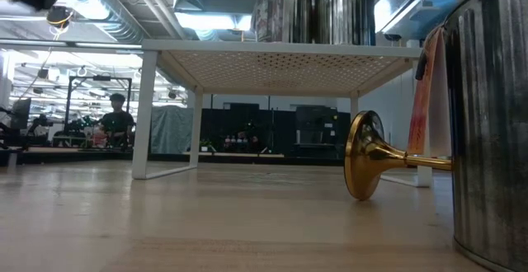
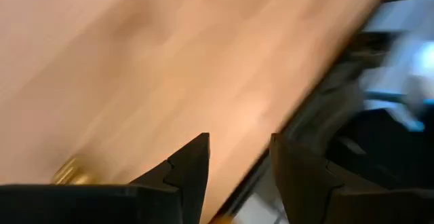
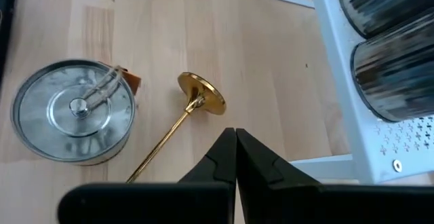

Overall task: Pick & Place candle stick holders
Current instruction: Put the left gold candle holder on the shelf aligned with the other gold candle holder

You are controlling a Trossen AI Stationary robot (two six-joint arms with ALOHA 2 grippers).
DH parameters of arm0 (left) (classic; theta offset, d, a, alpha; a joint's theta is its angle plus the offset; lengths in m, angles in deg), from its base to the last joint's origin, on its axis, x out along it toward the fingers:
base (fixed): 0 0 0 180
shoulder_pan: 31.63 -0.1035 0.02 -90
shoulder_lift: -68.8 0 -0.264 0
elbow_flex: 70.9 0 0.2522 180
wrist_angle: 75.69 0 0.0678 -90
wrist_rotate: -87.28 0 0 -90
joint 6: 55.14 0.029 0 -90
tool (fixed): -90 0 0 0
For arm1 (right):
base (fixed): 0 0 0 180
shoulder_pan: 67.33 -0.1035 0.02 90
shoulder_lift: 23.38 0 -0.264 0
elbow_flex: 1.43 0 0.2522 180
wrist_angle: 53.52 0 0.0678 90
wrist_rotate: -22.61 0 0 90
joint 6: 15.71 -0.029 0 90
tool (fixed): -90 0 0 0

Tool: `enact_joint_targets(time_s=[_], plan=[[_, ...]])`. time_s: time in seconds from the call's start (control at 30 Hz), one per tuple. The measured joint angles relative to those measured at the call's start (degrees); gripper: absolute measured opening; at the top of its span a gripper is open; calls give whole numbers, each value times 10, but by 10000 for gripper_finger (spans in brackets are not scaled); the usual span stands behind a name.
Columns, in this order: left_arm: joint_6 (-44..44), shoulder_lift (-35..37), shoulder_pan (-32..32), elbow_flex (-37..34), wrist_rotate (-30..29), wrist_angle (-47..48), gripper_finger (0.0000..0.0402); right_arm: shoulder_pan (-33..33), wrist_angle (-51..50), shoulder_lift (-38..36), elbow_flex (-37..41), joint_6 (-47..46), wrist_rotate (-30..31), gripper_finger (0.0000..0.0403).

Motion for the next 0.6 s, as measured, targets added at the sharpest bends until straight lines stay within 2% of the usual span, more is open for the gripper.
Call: enact_joint_targets(time_s=[0.13, 0.27, 0.43, 0.6], plan=[[-83, 0, 13, 0, 83, 100, 153, 0, -7, 0, 0, 0, 10, 4], [-146, -3, 28, 0, 117, 130, 155, 0, -12, 0, 0, -3, 11, 4], [-179, -42, 50, 0, 121, 93, 155, 0, -14, 0, 4, -26, 10, 4], [-205, -121, 77, 0, 177, 4, 155, 0, -11, 0, 24, -62, 9, 4]])
